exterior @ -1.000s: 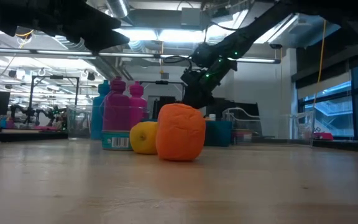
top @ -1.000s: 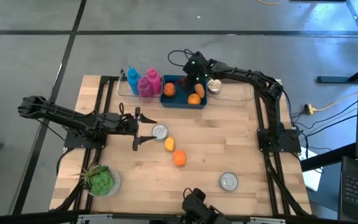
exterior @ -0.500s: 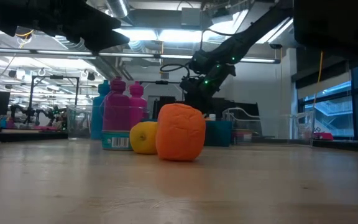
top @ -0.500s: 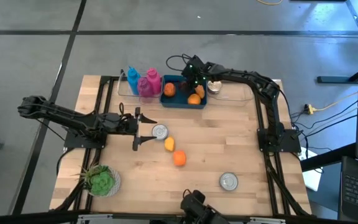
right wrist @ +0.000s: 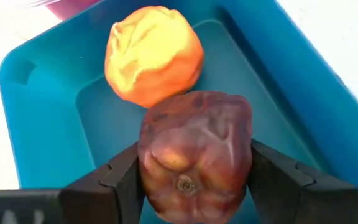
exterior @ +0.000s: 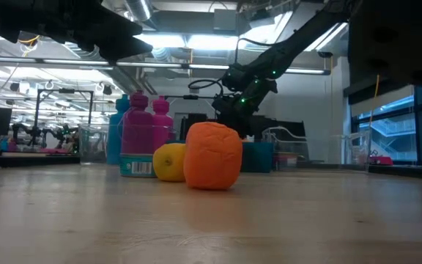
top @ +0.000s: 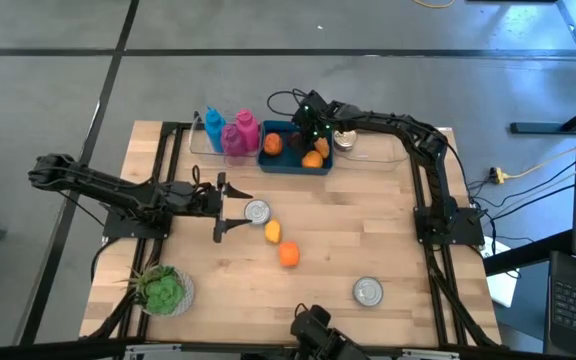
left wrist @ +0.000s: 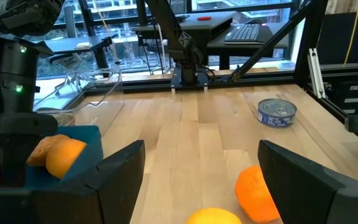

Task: Pick & Place Food Item
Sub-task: Put the pomegranate into the blue bin, then stack the yellow blue can on top of the blue pink can in the right transparent bin

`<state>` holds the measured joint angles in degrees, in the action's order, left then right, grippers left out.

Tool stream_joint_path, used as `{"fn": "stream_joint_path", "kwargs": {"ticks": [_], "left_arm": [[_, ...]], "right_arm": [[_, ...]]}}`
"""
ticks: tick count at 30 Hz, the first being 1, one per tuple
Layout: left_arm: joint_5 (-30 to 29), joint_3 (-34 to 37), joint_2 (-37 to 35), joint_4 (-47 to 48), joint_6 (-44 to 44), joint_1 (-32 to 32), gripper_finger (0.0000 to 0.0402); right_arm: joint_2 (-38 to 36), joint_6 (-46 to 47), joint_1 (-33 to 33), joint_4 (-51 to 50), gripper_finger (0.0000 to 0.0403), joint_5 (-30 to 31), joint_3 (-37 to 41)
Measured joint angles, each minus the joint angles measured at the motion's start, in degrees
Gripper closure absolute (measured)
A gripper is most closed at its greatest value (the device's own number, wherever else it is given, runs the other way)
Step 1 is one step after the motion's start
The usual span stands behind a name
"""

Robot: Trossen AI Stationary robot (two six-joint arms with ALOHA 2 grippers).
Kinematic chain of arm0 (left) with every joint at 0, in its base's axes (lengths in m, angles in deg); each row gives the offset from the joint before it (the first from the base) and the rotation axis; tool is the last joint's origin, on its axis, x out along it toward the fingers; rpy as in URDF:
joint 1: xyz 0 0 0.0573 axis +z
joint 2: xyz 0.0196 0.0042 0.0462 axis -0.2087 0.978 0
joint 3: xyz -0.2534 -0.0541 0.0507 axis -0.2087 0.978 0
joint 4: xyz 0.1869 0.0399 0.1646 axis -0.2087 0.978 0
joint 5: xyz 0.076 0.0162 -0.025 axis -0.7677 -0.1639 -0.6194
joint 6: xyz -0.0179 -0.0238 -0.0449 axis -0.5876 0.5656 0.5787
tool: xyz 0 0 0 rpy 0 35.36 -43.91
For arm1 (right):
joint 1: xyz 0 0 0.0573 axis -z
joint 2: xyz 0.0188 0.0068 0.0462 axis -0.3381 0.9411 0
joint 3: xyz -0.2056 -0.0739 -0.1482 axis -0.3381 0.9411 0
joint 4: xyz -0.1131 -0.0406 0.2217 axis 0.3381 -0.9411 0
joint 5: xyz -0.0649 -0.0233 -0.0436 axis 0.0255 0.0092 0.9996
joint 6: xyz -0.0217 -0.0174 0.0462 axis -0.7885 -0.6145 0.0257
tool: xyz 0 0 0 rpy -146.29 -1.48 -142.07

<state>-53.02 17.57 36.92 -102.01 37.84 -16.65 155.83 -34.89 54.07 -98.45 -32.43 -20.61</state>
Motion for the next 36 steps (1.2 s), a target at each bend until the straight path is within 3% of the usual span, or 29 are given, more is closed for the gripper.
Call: {"fn": "stream_joint_path", "kwargs": {"ticks": [15,20,27,36], "left_arm": [[0.0,0.0,0.0,0.0,0.2,0.0,0.0103],[0.0,0.0,0.0,0.0,0.2,0.0,0.0103],[0.0,0.0,0.0,0.0,0.2,0.0,0.0103],[-0.1,0.0,0.0,0.0,0.4,0.0,0.0103]], "right_arm": [[0.0,0.9,0.1,0.2,0.0134,1.1,0.0],[0.0,1.6,0.8,0.3,0.0112,-3.0,0.0],[-0.1,1.5,0.9,0.8,0.008,-3.1,0.0],[-0.1,1.3,0.9,3.1,0.0074,-3.1,0.0]]}}
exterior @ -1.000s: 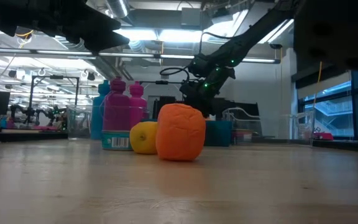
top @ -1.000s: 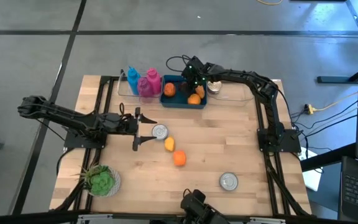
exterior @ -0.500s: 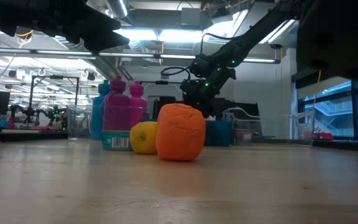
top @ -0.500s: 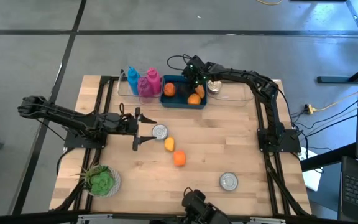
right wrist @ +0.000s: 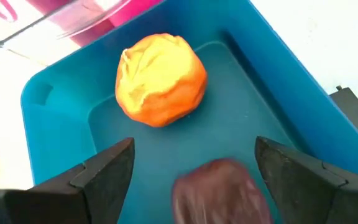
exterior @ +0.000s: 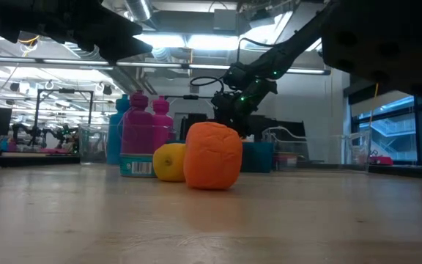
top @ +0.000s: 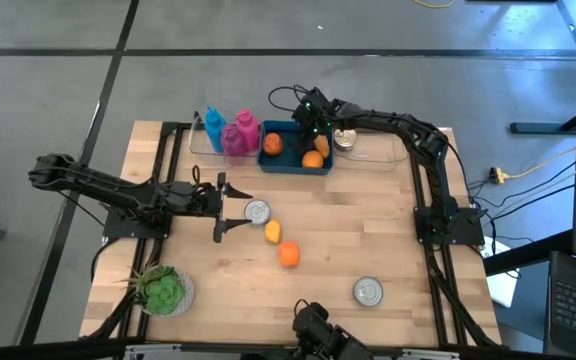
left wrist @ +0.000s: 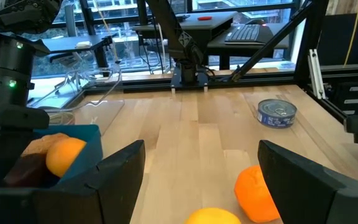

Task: Pick & Place Food Item
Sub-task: Stack the yellow blue can on top of the blue pink can in the right transparent bin

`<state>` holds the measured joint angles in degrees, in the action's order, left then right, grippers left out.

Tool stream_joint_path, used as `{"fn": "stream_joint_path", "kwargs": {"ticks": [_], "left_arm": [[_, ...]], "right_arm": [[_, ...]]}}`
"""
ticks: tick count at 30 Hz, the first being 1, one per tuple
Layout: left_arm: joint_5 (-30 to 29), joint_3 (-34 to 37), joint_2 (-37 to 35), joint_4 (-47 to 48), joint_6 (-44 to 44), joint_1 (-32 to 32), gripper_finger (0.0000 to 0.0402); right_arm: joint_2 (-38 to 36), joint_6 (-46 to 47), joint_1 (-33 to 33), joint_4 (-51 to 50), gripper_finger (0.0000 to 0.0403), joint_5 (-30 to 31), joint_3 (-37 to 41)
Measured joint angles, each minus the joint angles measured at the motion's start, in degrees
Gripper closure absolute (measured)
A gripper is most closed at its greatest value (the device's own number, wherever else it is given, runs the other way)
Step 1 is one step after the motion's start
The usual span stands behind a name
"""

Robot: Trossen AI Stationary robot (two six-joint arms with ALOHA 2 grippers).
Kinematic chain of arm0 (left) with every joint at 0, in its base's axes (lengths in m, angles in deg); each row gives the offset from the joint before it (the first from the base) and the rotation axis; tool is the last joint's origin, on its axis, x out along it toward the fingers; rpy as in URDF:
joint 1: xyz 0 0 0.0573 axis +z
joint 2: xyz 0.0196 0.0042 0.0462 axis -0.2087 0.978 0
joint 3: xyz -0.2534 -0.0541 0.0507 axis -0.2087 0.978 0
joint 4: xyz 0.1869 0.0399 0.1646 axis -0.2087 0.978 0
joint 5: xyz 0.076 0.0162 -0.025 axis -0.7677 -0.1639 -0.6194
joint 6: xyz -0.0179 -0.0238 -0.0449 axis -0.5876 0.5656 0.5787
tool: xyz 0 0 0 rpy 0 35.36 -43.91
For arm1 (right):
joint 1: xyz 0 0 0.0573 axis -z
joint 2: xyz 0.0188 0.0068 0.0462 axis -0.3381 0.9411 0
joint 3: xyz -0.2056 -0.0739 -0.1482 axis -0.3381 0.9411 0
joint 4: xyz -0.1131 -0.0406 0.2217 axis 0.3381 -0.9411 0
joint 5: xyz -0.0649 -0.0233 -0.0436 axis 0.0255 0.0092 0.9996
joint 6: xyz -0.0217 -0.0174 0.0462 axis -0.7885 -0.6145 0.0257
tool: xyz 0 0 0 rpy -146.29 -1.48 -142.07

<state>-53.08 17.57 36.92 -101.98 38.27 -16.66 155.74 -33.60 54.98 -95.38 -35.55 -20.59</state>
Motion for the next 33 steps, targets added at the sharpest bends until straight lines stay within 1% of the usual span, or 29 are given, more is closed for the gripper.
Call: {"fn": "stream_joint_path", "kwargs": {"ticks": [8,11,15,20,27,33], "left_arm": [[0.0,0.0,0.0,0.0,0.0,0.0,0.0103],[0.0,0.0,0.0,0.0,0.2,0.0,0.0103],[0.0,0.0,0.0,0.0,0.2,0.0,0.0103],[0.0,0.0,0.0,0.7,0.2,0.0,0.0103],[-0.1,0.0,0.0,1.2,0.2,0.0,0.0103],[-0.2,0.0,0.0,1.2,0.2,0.0,0.0103]], "right_arm": [[0.0,0.0,0.0,0.2,0.0073,0.1,0.0],[0.0,0.2,0.0,0.2,0.0073,2.0,0.0],[-0.1,1.6,0.0,1.2,0.0073,6.0,0.0],[-0.8,2.0,0.0,5.4,0.0073,4.5,0.1],[-6.1,1.9,-1.3,10.5,0.0073,4.3,0.1],[-14.7,0.0,-3.9,13.3,0.0073,4.3,0.0]]}}
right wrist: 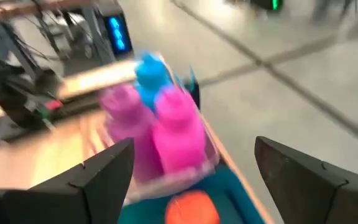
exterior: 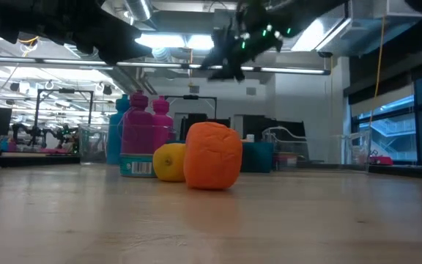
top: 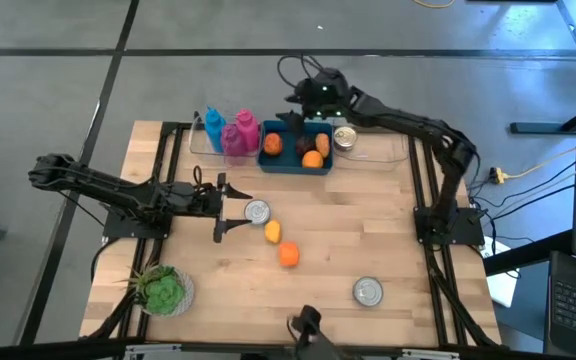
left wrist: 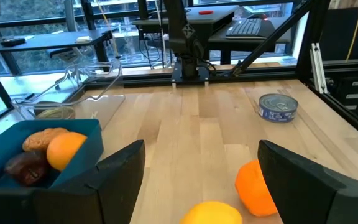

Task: Pick & Place Food Item
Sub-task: Stack the yellow blue can on top of the blue pink can in the right transparent bin

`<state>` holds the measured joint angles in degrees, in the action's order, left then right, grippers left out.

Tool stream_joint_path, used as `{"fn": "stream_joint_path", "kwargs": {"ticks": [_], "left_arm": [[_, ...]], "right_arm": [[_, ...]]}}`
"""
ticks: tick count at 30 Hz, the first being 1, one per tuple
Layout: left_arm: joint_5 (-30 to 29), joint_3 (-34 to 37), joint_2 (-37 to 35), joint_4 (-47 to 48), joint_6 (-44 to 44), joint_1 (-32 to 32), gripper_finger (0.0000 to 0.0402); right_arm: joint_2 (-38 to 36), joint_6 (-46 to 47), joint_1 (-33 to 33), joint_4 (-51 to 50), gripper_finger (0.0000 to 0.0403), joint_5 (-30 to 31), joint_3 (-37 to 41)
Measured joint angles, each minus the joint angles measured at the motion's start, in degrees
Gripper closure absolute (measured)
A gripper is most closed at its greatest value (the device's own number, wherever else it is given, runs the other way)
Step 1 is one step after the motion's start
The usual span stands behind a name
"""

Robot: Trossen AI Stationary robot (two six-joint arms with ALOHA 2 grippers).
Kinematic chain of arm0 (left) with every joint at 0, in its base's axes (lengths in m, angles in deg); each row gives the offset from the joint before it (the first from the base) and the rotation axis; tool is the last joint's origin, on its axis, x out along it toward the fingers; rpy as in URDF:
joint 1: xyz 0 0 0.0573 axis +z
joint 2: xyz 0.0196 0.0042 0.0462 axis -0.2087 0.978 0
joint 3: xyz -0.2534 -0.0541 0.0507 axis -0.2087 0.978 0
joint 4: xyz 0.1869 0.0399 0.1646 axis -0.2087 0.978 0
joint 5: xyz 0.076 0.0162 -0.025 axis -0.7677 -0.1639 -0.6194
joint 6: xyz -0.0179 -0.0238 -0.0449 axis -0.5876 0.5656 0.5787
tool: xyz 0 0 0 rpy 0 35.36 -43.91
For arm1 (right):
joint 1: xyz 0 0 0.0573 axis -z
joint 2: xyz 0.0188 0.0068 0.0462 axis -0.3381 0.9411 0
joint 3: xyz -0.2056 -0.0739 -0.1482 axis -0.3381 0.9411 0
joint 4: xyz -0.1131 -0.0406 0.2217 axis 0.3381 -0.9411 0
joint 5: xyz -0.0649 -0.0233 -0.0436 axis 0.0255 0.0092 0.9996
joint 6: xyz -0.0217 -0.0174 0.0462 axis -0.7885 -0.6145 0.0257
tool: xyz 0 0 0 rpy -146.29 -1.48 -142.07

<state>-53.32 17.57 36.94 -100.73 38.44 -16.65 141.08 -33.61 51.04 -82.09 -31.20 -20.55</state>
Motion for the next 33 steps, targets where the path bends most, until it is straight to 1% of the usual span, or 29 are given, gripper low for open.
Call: {"fn": "stream_joint_path", "kwargs": {"ticks": [3,6,10,13,15,24,27,29,33], "left_arm": [[0.0,0.0,0.0,0.0,0.2,0.0,0.0103],[0.0,0.0,0.0,0.0,0.7,0.0,0.0103],[0.0,0.0,0.0,0.0,0.8,0.0,0.0103],[0.0,0.0,0.0,0.0,0.9,0.0,0.0103],[0.0,0.0,0.0,-0.2,0.9,0.0,0.0103],[-0.2,0.0,0.0,-0.5,1.3,0.0,0.0103],[-0.2,0.0,0.0,-0.5,2.3,0.0,0.0103],[-0.2,0.0,0.0,-0.5,2.8,0.0,0.0103],[-0.1,0.0,0.0,-1.4,3.5,0.0,0.0103]], "right_arm": [[-4.2,-1.9,-1.5,-0.2,0.0073,0.1,0.0],[-8.8,-3.5,-3.4,-0.6,0.0073,1.9,0.6],[-16.5,-5.8,-5.9,0.3,0.0081,6.9,6.2],[-23.1,-5.9,-7.6,3.5,0.0088,10.2,14.0],[-28.0,-5.2,-8.6,6.8,0.0093,11.1,20.2],[-47.9,4.8,-12.9,21.5,0.0101,11.1,47.9],[-52.8,8.5,-14.8,28.7,0.0101,11.2,56.9],[-55.2,11.1,-17.4,35.0,0.0101,11.3,62.6],[-56.2,15.4,-22.5,49.7,0.0101,11.1,72.7]]}}
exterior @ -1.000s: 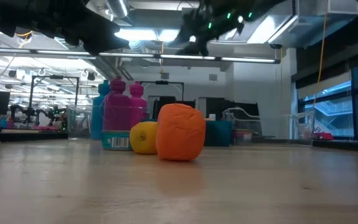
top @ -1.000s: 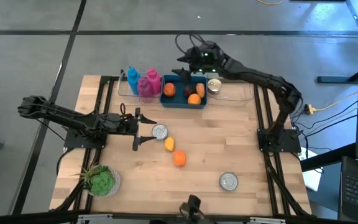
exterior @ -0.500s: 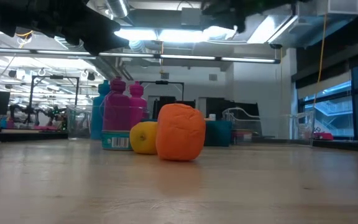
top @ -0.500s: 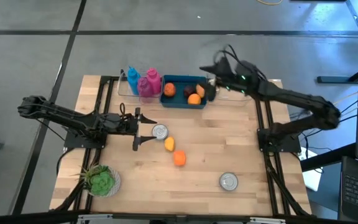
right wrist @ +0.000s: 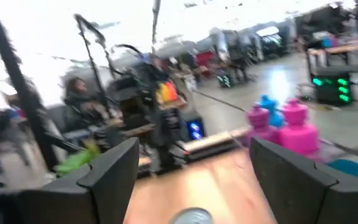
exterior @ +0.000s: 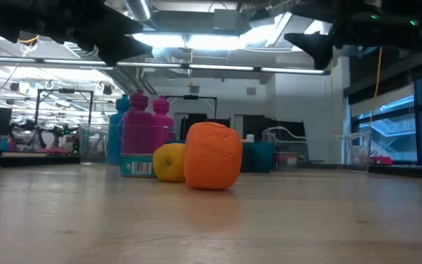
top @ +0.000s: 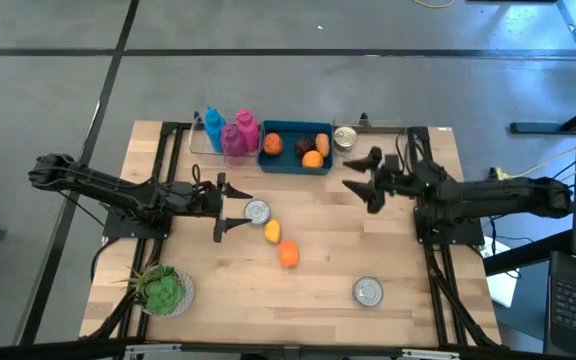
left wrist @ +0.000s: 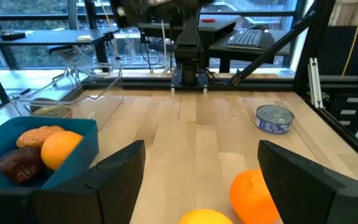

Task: Pick & Place Food Item
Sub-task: Stack the yellow blue can on top of the blue pink can in the right transparent bin

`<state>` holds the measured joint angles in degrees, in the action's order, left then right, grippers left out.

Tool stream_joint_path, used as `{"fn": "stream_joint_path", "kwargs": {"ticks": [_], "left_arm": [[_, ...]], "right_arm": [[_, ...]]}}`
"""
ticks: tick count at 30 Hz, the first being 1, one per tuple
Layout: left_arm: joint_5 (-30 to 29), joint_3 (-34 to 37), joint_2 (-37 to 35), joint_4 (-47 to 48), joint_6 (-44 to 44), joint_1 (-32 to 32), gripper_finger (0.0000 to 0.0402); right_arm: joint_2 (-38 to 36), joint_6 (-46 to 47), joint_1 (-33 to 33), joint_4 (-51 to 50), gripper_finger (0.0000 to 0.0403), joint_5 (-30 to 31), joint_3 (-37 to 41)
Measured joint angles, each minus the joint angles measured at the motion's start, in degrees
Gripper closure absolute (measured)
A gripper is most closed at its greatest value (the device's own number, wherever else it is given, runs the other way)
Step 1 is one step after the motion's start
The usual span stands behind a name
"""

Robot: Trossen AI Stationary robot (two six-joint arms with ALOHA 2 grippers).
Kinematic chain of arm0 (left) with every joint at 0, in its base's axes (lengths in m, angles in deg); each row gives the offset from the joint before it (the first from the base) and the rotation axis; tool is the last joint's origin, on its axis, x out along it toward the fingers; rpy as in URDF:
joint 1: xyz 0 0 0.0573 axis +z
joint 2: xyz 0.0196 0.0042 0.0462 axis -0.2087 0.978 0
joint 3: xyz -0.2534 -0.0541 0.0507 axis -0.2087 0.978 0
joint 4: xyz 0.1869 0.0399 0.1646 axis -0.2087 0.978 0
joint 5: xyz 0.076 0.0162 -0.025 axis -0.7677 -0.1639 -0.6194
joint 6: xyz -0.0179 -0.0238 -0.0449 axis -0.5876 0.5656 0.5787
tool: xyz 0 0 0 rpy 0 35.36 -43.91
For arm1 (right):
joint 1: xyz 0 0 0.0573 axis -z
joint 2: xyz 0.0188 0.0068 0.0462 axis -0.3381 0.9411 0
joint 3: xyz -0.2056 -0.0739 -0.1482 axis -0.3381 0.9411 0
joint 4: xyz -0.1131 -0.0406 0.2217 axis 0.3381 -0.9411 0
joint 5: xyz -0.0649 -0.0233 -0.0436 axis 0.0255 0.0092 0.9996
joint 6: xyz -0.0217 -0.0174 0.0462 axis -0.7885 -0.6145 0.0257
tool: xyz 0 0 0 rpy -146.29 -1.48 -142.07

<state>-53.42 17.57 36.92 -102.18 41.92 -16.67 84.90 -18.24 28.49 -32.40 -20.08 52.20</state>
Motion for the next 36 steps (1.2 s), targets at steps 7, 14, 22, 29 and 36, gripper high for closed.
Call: {"fn": "stream_joint_path", "kwargs": {"ticks": [7,14,22,29,36], "left_arm": [[0.0,0.0,0.0,-3.9,0.0,0.0,0.0103],[-0.1,0.0,0.0,-4.9,3.5,0.0,0.0103],[-4.4,0.0,0.0,-3.8,4.9,0.0,0.0103],[-9.8,0.0,0.0,3.6,9.1,0.0,0.0103],[-9.9,0.0,0.3,8.6,11.3,0.0,0.0103]], "right_arm": [[1.5,-1.2,-8.1,10.6,0.0101,1.1,6.2],[6.8,-1.7,-13.6,10.5,0.0101,-1.6,6.2],[17.9,-3.8,-14.9,10.5,0.0101,7.5,6.2],[22.7,-9.0,-14.9,10.5,0.0101,6.8,4.2],[23.1,-12.2,-14.7,10.5,0.0101,4.2,1.5]]}}
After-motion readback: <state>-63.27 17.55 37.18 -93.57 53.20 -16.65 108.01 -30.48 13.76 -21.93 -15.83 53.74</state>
